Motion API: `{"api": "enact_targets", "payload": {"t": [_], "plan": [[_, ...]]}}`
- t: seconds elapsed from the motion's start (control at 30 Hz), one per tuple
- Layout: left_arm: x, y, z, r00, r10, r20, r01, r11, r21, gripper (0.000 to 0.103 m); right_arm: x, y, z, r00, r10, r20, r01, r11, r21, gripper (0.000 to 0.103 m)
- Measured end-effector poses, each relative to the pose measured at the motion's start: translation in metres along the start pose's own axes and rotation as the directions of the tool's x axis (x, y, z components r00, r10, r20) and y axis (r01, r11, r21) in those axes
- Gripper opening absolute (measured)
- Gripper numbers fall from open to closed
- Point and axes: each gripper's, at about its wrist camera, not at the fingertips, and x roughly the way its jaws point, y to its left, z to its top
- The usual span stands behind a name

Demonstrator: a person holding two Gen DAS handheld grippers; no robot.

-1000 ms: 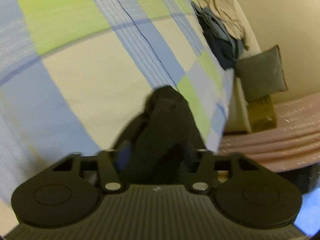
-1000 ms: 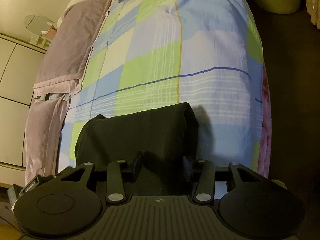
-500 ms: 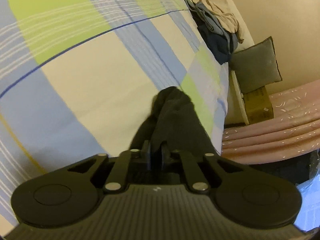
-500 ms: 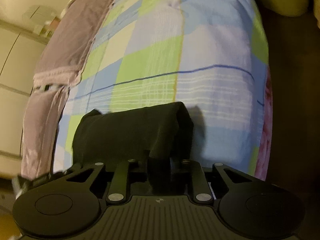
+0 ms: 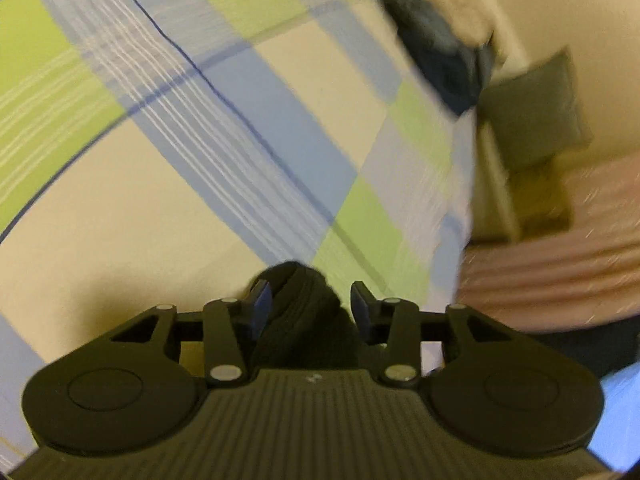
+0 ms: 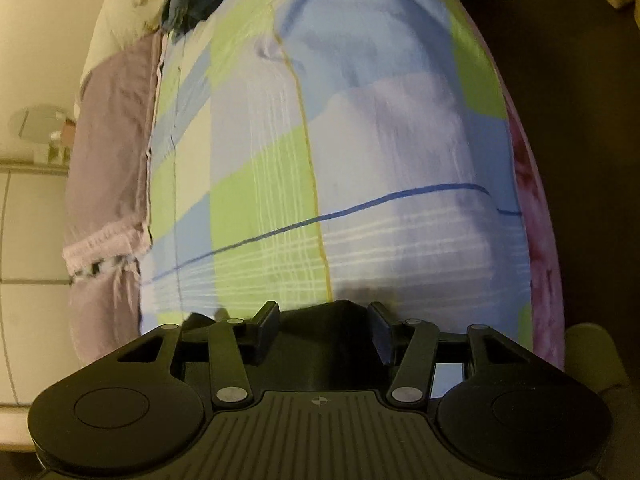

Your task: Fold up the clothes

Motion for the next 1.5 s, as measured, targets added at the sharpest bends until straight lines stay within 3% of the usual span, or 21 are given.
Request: {"api": "enact_targets", "payload": {"t": [0.07,0.13,0.27,0.37,0.4,0.47,0.5,0.53,0.57,0.63,0.7,0.73,0.8,0.87,0.97,1.0,1.2,1.3,1.4,1.47,1.5], "plan": [[0.003,-0.005,0.003,1.000,0.025,-0.017,-0.025,0.999,0.022,0.027,0.001,0.002,0.002,1.000,-0.013,-0.012,0.013,1.000,-0.024,0.051],[0.002,-0.006,0.004,1.000,0.026,-0.016,-0.026,1.000,0.018,0.017,0.002,0.006,0.002,0.999,-0.047,-0.027,0.045,0.997,-0.063,0.037],[-0.014,0.020,-0.004,0.994,-0.087,0.074,0.099,0.979,-0.176,0.013,-0.004,0.007,-0.001,0.999,-0.030,-0.020,0.029,0.997,-0.070,0.025],[-0.014,0.057,-0.023,0.976,-0.140,0.170,0.196,0.901,-0.386,0.011,-0.010,-0.008,-0.009,0.999,0.031,0.025,-0.031,0.999,0.015,0.024],[-0.012,0.069,-0.031,0.966,-0.155,0.205,0.235,0.855,-0.463,0.010,-0.007,-0.014,-0.012,0.999,0.034,0.038,-0.035,0.998,0.048,0.023],[-0.005,0.094,-0.049,0.940,-0.202,0.275,0.333,0.715,-0.614,0.010,-0.002,-0.025,-0.013,0.998,0.037,0.054,-0.043,0.991,0.124,0.023],[-0.003,0.100,-0.055,0.936,-0.202,0.289,0.347,0.676,-0.650,0.011,0.001,-0.030,-0.011,0.997,0.050,0.055,-0.059,0.985,0.165,0.023],[-0.002,0.100,-0.056,0.938,-0.194,0.288,0.341,0.669,-0.660,0.011,0.001,-0.031,-0.011,0.997,0.055,0.052,-0.063,0.982,0.175,0.023],[-0.002,0.098,-0.054,0.941,-0.187,0.283,0.332,0.670,-0.664,0.011,0.000,-0.030,-0.011,0.997,0.053,0.052,-0.062,0.984,0.168,0.023],[-0.010,0.084,-0.046,0.951,-0.161,0.264,0.295,0.726,-0.621,0.011,-0.004,-0.027,-0.009,0.997,0.050,0.055,-0.058,0.985,0.160,0.023],[-0.028,0.052,-0.034,0.960,-0.106,0.261,0.215,0.873,-0.437,0.011,-0.012,-0.015,-0.012,0.996,0.046,0.078,-0.053,0.995,0.086,0.023],[-0.033,0.040,-0.032,0.960,-0.084,0.266,0.176,0.923,-0.342,0.011,-0.016,-0.008,-0.013,0.995,0.045,0.090,-0.049,0.998,0.044,0.023],[-0.031,0.033,-0.032,0.963,-0.040,0.267,0.108,0.963,-0.248,0.012,-0.017,-0.013,-0.020,0.991,0.050,0.124,-0.051,0.999,0.008,0.022],[-0.017,0.044,-0.035,0.967,-0.019,0.255,0.101,0.945,-0.312,0.013,-0.010,-0.020,-0.023,0.992,0.025,0.128,-0.030,0.999,0.039,0.022],[-0.007,0.059,-0.029,0.971,-0.076,0.228,0.181,0.856,-0.484,0.017,-0.004,-0.012,-0.018,0.994,-0.006,0.106,0.003,1.000,0.027,0.026],[-0.008,0.061,-0.026,0.976,-0.077,0.206,0.173,0.845,-0.506,0.018,-0.006,-0.013,-0.016,0.996,-0.004,0.092,0.001,1.000,0.029,0.029],[0.006,0.043,0.001,0.998,0.018,0.054,0.004,0.921,-0.389,0.018,0.000,-0.017,0.000,0.998,-0.017,0.055,0.009,0.990,0.143,0.037],[-0.003,0.039,-0.007,0.993,0.021,0.116,0.025,0.921,-0.388,0.014,0.005,-0.012,0.006,0.999,-0.047,0.019,0.044,0.988,0.148,0.022],[-0.023,0.031,-0.028,0.966,0.011,0.258,0.091,0.921,-0.378,0.013,0.003,-0.008,0.008,0.998,-0.063,0.013,0.061,0.991,0.119,0.012],[-0.032,0.036,-0.045,0.941,0.007,0.338,0.148,0.890,-0.431,0.013,-0.001,-0.013,0.004,0.997,-0.068,0.044,0.061,0.987,0.146,0.010],[-0.026,0.047,-0.052,0.934,0.020,0.357,0.174,0.847,-0.503,0.013,0.000,-0.018,0.001,0.996,-0.066,0.060,0.055,0.984,0.170,0.010]]}}
